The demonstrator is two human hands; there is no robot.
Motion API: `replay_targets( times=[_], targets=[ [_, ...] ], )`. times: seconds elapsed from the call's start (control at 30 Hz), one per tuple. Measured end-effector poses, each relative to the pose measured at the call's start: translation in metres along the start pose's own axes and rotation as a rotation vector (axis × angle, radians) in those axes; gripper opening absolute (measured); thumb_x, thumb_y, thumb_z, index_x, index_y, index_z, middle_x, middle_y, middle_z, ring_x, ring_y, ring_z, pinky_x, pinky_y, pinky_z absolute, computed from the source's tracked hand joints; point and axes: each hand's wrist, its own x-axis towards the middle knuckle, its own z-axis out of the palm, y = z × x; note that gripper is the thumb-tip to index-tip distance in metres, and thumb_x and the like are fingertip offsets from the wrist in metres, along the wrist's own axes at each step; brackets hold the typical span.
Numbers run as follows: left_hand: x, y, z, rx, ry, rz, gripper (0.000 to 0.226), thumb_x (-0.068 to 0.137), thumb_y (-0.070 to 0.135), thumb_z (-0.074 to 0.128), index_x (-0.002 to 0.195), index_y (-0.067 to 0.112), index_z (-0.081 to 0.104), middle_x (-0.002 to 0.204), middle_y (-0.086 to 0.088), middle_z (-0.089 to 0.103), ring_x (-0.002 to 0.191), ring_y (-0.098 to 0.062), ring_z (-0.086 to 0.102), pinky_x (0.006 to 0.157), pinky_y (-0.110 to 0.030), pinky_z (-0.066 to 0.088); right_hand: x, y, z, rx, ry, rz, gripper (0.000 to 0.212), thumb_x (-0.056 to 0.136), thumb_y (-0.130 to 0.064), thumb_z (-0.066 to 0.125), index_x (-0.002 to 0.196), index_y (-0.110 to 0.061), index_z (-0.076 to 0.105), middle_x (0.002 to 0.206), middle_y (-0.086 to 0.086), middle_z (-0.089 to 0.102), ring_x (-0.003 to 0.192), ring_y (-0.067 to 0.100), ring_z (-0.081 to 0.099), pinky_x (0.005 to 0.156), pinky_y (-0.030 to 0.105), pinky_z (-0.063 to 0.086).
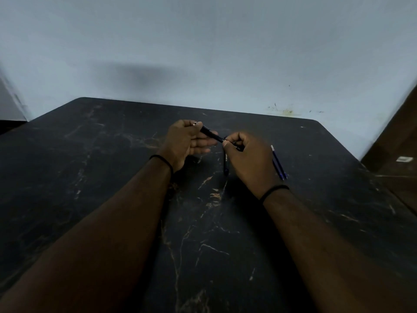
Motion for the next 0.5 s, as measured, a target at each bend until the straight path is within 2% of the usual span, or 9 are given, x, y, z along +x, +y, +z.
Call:
replay_targets(
  times=[0.07,0.13,0.2,0.3,0.4,0.5],
  targets=[
    [-0.0010,0.0001,0.0019,0.011,0.015,-0.005,0.031,0.103,0.029,0.047,0.116,0.001,0.046,0.099,-0.020,0.074,0.088,-0.033,0.074,0.058,-0.033,0.059,0.0007,0.0001,-0.0012,0.002,0.007,0.004,0.010,0.092,-0.027,0.066,0.082,-0.028,0.066,0.067,-0.013,0.066,0.070,-0.009,0.061,0.052,0.004,0.041],
    [-0.0013,-0.0003,0.0026,0.024,0.099,-0.005,0.043,0.102,0.034,0.049,0.118,-0.006,0.049,0.092,-0.021,0.074,0.080,-0.032,0.074,0.052,-0.030,0.057,0.0008,0.0004,-0.0009,-0.002,0.004,-0.004,0.012,0.093,-0.026,0.066,0.081,-0.030,0.066,0.067,-0.014,0.066,0.067,-0.009,0.061,0.052,0.004,0.041],
    [-0.0007,-0.0019,0.0040,0.070,0.201,0.018,0.046,0.099,0.037,0.054,0.111,-0.007,0.055,0.081,-0.020,0.074,0.062,-0.026,0.072,0.042,-0.025,0.049,0.0012,0.0011,0.0003,-0.064,-0.003,-0.023,0.010,0.093,-0.028,0.066,0.084,-0.033,0.065,0.072,-0.015,0.067,0.068,-0.004,0.062,0.057,0.008,0.042],
    [0.0019,-0.0048,0.0075,0.166,0.318,0.046,0.040,0.091,0.040,0.065,0.098,0.003,0.054,0.073,-0.016,0.074,0.044,-0.019,0.063,0.034,-0.020,0.036,0.0030,0.0035,0.0008,-0.177,0.007,-0.116,0.004,0.092,-0.030,0.066,0.094,-0.031,0.069,0.085,-0.011,0.070,0.078,0.005,0.062,0.071,0.024,0.049],
    [0.0030,-0.0059,0.0057,0.137,0.299,0.036,0.029,0.090,0.028,0.070,0.095,0.006,0.052,0.075,-0.015,0.074,0.048,-0.019,0.066,0.035,-0.021,0.037,0.0041,0.0032,0.0008,-0.231,0.017,-0.184,0.004,0.091,-0.029,0.066,0.094,-0.031,0.069,0.086,-0.010,0.069,0.078,0.008,0.061,0.069,0.024,0.048],
    [0.0038,-0.0050,-0.0013,0.002,0.152,0.027,0.018,0.093,0.018,0.065,0.097,0.007,0.052,0.085,-0.014,0.076,0.063,-0.021,0.073,0.044,-0.023,0.049,0.0029,0.0034,0.0025,-0.141,-0.016,-0.070,0.010,0.091,-0.031,0.066,0.082,-0.035,0.063,0.074,-0.013,0.066,0.068,0.002,0.060,0.061,0.023,0.047]
  ],
)
